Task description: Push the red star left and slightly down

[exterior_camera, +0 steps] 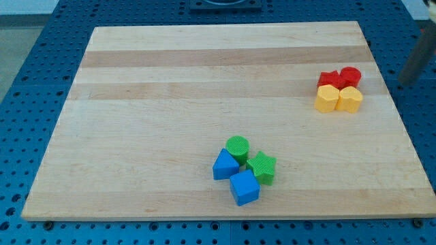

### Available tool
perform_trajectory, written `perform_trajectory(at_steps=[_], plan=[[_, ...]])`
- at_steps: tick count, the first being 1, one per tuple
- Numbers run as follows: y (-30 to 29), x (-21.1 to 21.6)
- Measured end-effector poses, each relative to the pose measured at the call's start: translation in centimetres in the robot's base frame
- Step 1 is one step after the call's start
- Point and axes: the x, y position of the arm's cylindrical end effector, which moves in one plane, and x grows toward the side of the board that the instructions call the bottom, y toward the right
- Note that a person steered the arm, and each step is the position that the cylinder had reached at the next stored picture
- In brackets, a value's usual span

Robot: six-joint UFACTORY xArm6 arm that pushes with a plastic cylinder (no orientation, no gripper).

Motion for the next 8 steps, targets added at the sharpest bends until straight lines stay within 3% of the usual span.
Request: perform_trajectory(at_steps=[2, 5, 6, 7, 8], plan=[[-8.8, 2.0], [-13.8, -11.2], [-15.0, -6.6], [-11.9, -2.2], [-7.9, -1.4]])
